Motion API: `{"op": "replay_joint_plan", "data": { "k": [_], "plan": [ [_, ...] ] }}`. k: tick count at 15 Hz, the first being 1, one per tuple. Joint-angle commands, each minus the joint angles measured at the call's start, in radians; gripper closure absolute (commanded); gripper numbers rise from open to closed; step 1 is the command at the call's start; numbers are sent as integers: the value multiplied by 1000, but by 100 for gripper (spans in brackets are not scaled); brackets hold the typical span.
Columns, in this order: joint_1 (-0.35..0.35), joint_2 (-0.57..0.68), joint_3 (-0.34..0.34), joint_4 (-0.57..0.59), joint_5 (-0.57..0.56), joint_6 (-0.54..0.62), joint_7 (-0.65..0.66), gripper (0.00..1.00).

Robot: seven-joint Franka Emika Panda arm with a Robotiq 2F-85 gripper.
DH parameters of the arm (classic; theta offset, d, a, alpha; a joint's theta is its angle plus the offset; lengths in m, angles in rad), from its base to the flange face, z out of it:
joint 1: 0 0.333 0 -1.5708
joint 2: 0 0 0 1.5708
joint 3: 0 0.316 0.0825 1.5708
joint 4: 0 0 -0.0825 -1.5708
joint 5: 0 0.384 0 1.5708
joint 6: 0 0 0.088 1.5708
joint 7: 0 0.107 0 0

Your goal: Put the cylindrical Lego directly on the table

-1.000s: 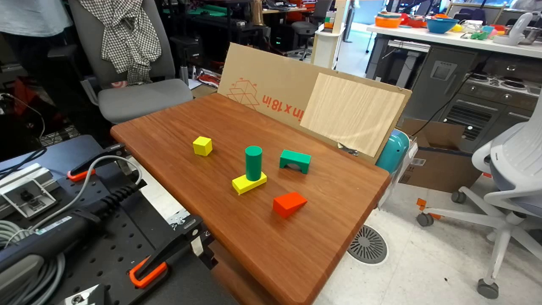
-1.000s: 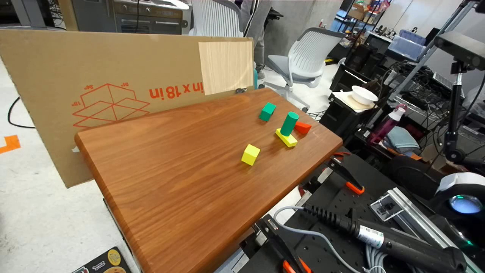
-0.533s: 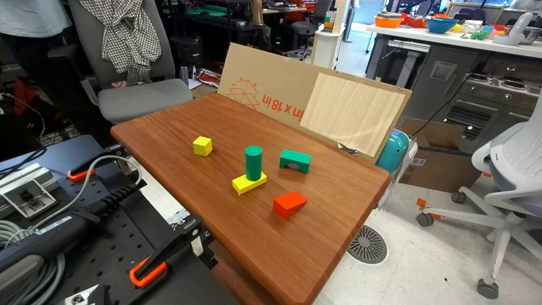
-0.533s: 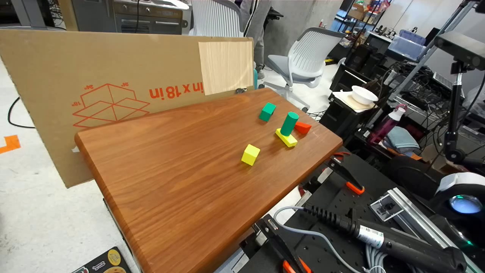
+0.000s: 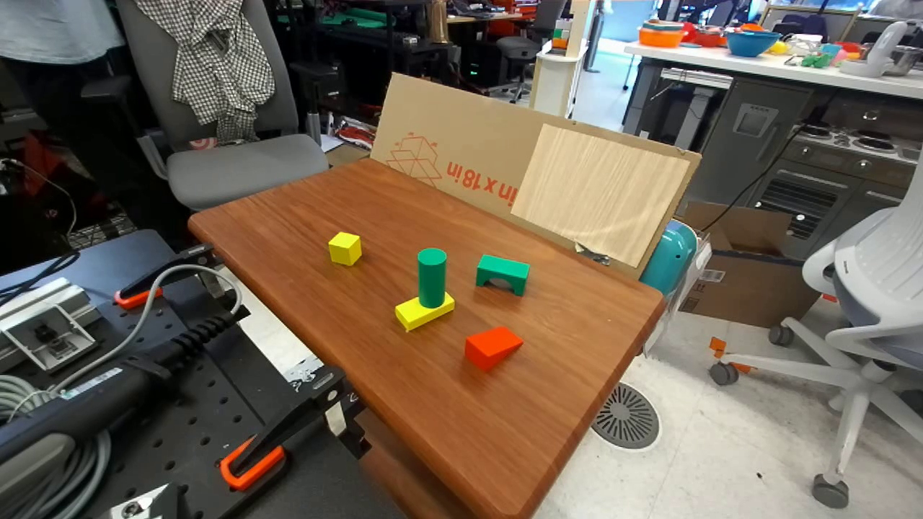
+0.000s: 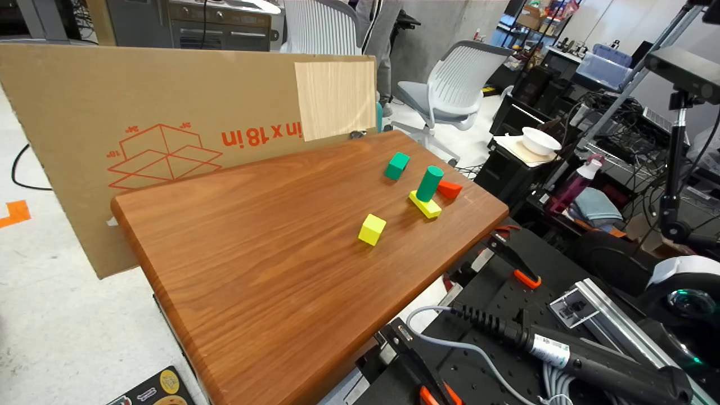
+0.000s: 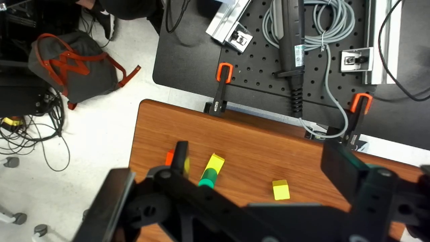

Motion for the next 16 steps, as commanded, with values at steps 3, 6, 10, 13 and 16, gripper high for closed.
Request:
{"op": "replay_joint_plan", "data": {
  "k": [3,6,10,13,16],
  "plan": [
    [7,96,-46,-14,-19,205,10,0],
    [-3,192,-75,-25,-9,374,-16,0],
    [-23,382,-94,-8,-8,572,4,0],
    [-43,529,-98,16,-17,687,39,0],
    [-56,659,-101,60,-20,750,79,0]
  ]
}}
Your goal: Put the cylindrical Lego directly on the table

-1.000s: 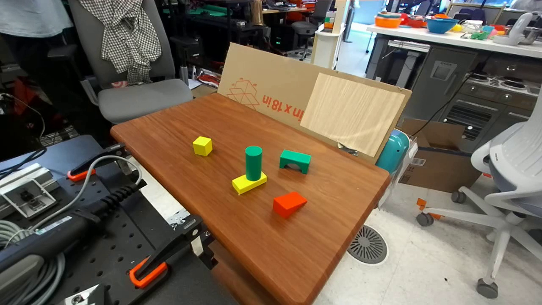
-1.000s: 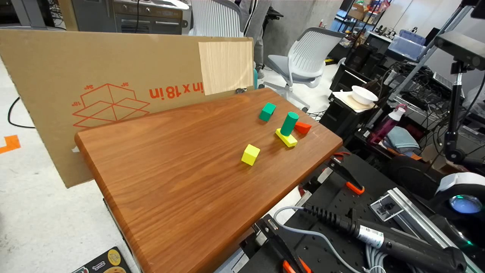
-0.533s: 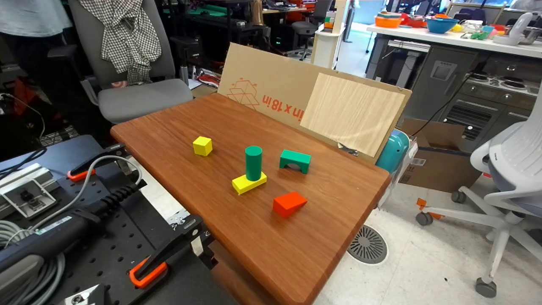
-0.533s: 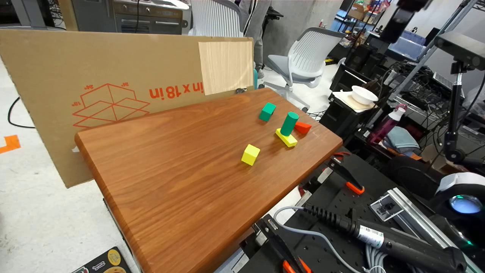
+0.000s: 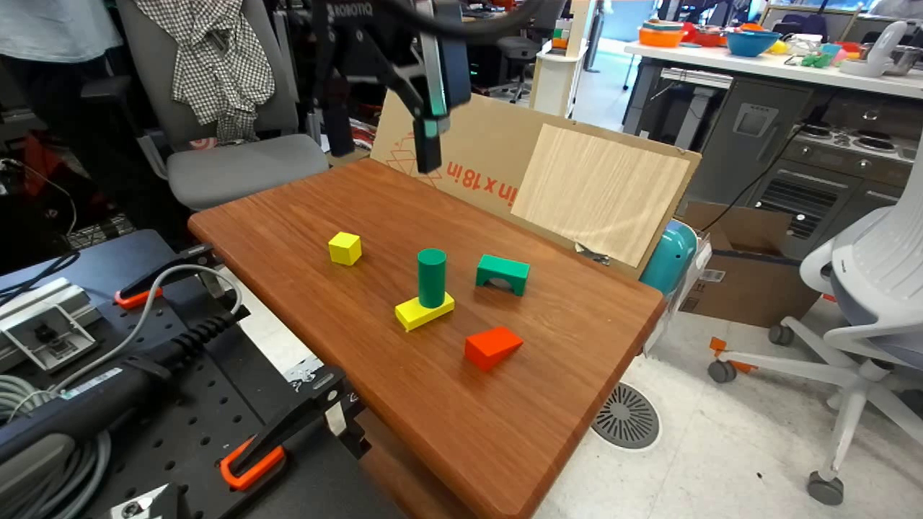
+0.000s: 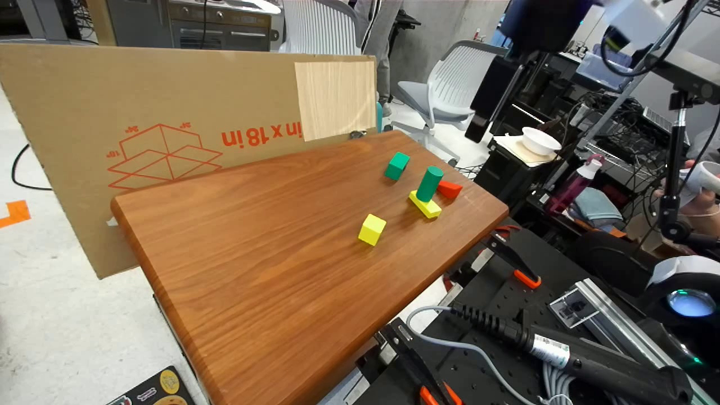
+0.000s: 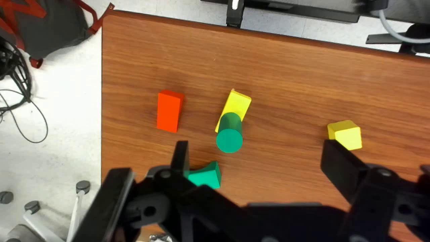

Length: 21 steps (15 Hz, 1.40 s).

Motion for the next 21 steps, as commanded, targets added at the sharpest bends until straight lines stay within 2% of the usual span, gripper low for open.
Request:
{"op": "replay_joint_plan", "data": {
  "k": [1,6,10,21],
  "plan": [
    [-17,162,-4,89,-19,55,54,0],
    [-5,282,-13,173,-20,54,107,0],
    [-9,352,-1,225,18,58,80,0],
    [-8,470,31,294,39,49,54,0]
  ]
}}
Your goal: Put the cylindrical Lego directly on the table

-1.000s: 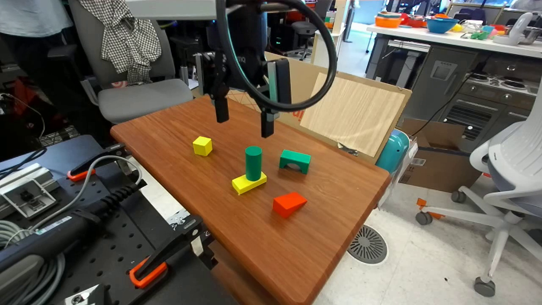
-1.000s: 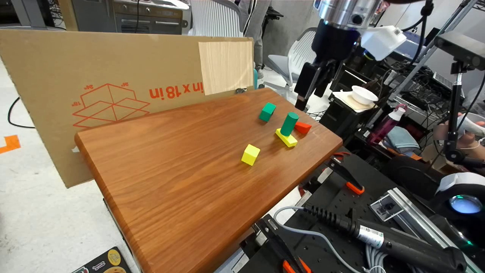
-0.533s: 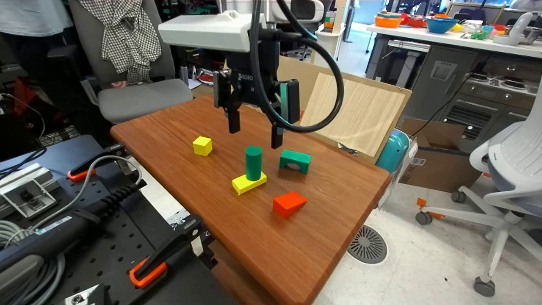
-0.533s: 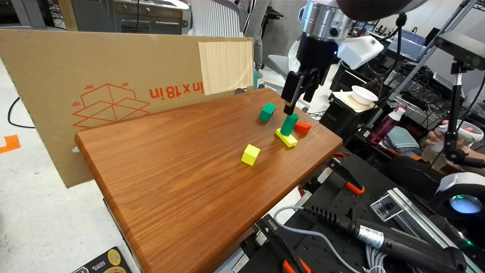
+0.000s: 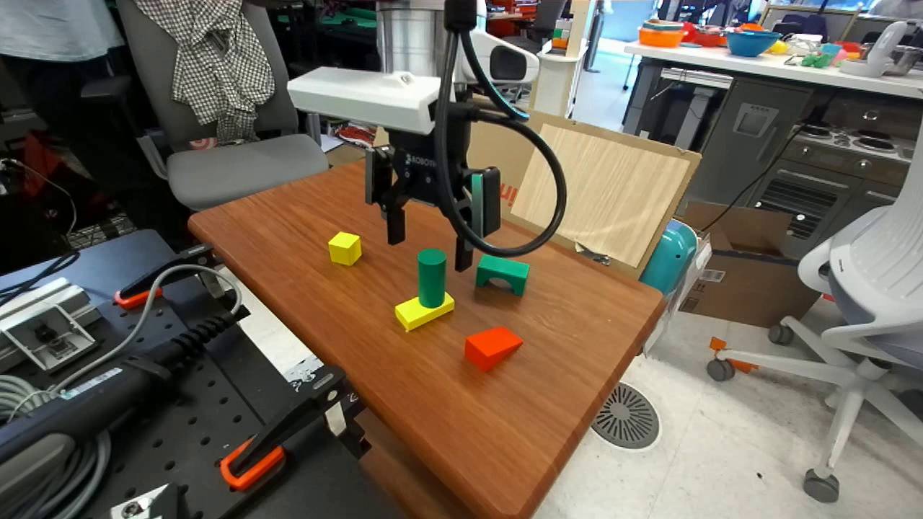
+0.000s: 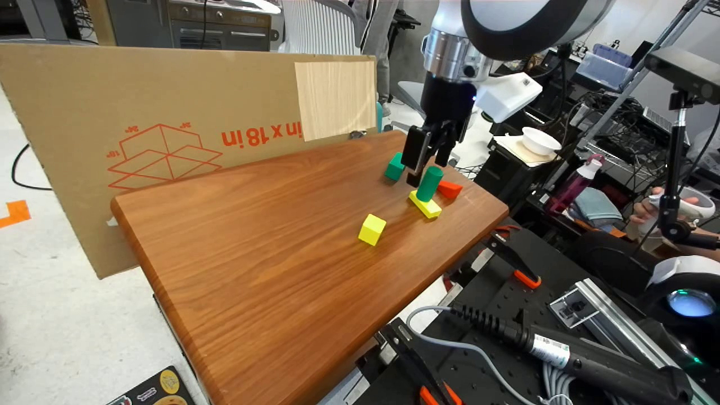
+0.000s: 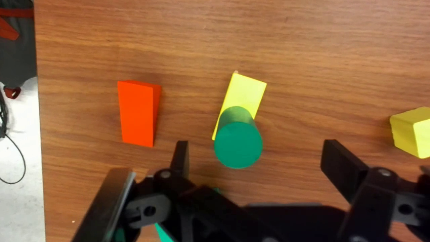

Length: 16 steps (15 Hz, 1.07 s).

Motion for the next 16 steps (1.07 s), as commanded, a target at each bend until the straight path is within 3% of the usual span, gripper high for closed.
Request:
{"op": "replay_joint_plan", "data": {
  "k": [1,2,4,12,13,16],
  "plan": [
    [3,35,6,30,17,5,-23,0],
    [4,40,4,32,13,3,-22,0],
    [3,46,3,36,9,4,-28,26],
    [-6,28,-1,35,20,-18,-36,87],
    [-9,22,-3,35,23,-21,-37,91],
    [-23,-7,-3,24,42,-21,-46,91]
  ]
}}
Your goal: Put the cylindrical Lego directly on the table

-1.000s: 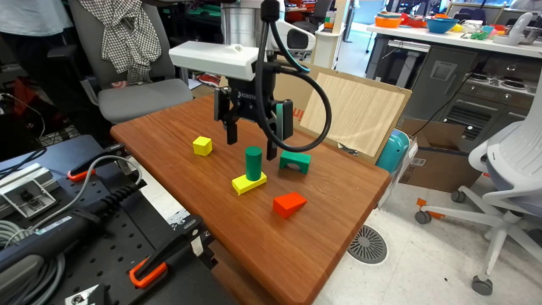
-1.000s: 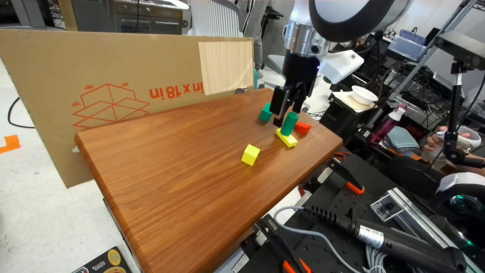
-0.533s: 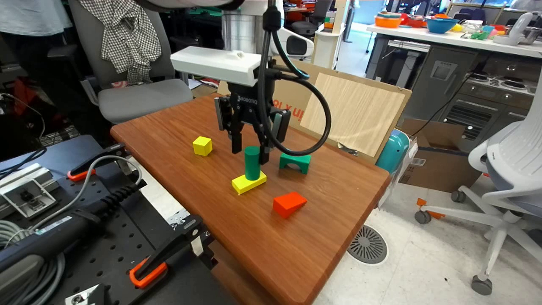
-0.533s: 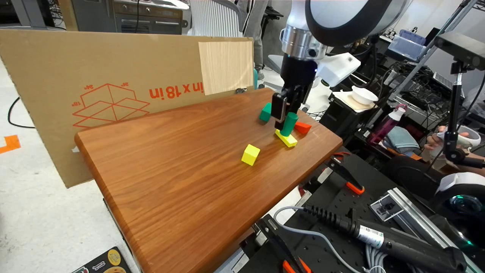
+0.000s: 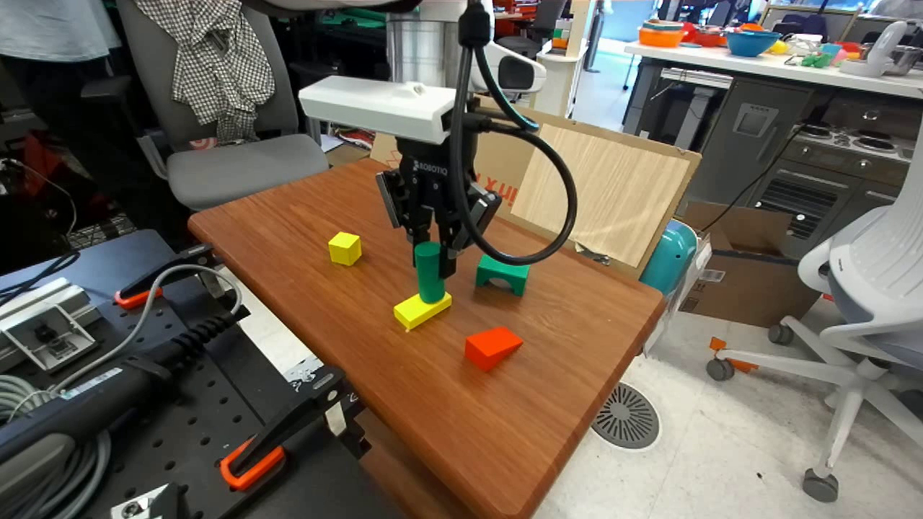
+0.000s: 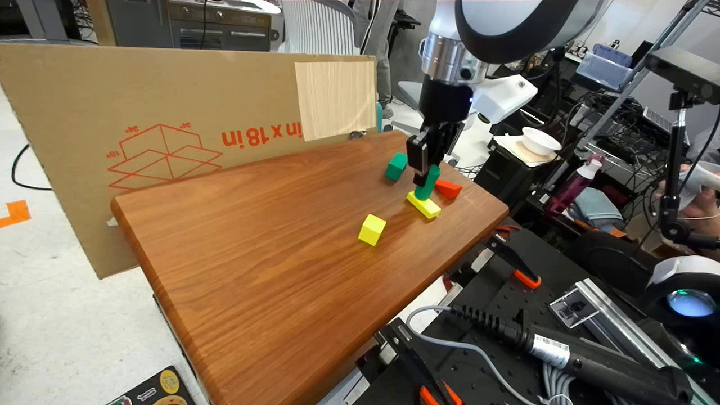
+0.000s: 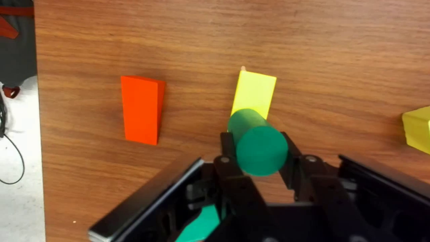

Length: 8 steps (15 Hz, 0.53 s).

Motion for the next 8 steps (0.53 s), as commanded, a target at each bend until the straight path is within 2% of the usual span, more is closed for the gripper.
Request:
{"op": "replay_joint_plan", "data": {
  "k": [1,8],
  "plan": [
    [-17,-48,1,-9,37,-16,-29,91],
    [0,-190,41,-37,68,5,-62,91]
  ]
}}
